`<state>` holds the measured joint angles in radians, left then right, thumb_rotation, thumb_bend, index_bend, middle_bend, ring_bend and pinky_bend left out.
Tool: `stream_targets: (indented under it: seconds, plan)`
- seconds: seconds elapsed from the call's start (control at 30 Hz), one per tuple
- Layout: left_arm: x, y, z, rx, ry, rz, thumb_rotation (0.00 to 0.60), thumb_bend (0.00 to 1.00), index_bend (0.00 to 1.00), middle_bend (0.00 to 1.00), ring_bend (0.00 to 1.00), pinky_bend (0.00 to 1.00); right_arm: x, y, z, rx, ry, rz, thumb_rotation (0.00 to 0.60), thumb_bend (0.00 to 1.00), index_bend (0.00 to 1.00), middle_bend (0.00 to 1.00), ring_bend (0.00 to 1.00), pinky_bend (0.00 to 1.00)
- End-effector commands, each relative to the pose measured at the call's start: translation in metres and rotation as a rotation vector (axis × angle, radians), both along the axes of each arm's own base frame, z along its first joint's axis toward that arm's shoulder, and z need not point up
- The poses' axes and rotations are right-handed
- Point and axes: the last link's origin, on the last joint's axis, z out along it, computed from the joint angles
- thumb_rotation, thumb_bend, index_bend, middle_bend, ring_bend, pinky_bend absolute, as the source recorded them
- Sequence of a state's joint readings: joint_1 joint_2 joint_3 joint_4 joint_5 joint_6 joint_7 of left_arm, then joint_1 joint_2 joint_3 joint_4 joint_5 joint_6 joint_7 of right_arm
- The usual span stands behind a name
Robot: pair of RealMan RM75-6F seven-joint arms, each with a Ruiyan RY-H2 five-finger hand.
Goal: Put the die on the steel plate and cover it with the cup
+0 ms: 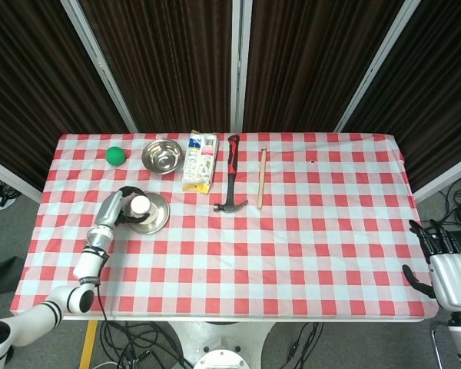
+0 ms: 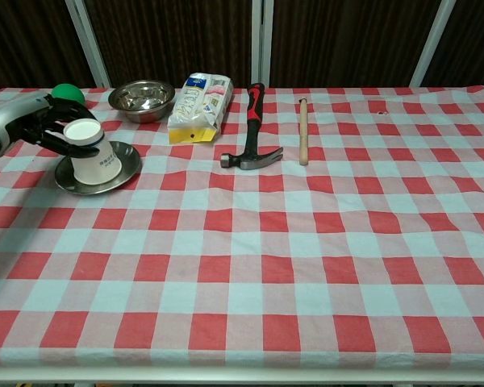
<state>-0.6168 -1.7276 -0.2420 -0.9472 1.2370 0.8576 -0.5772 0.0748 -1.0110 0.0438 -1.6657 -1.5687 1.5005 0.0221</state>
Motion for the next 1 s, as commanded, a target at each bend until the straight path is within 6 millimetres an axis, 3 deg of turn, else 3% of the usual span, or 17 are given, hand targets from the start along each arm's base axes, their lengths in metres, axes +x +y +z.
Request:
stream_targets:
  seconds: [0.03, 0.33, 0.47, 0.73, 1.0]
  plan:
    - [0.005, -0.010, 0.001, -0.029, 0.017, -0.058, 0.600, 0.31, 0.47, 0.32, 0.18, 0.21, -0.001, 0.000, 0.001, -0.003, 0.001, -0.003, 0.600, 0.25, 0.05, 0.21, 0.02, 0.15]
    - [-0.011, 0.017, 0.006, 0.020, 0.039, 0.064, 0.600, 0.31, 0.47, 0.32, 0.18, 0.20, 0.001, 0.000, 0.001, 0.001, -0.001, 0.003, 0.600, 0.25, 0.05, 0.21, 0.02, 0.15]
    - [-0.009, 0.009, 0.002, -0.016, 0.045, 0.037, 0.600, 0.31, 0.47, 0.32, 0.18, 0.20, 0.000, 0.002, 0.000, 0.001, -0.004, 0.004, 0.600, 0.25, 0.05, 0.21, 0.02, 0.15]
    - [0.014, -0.021, -0.001, -0.115, 0.003, -0.082, 0.600, 0.31, 0.47, 0.32, 0.18, 0.20, -0.002, 0.002, 0.001, -0.004, -0.006, 0.002, 0.600, 0.25, 0.05, 0.21, 0.02, 0.15]
    - [0.005, 0.001, 0.011, -0.010, 0.030, -0.025, 0.600, 0.31, 0.47, 0.31, 0.18, 0.20, -0.002, 0.003, 0.002, -0.007, -0.007, 0.004, 0.600, 0.25, 0.05, 0.21, 0.02, 0.15]
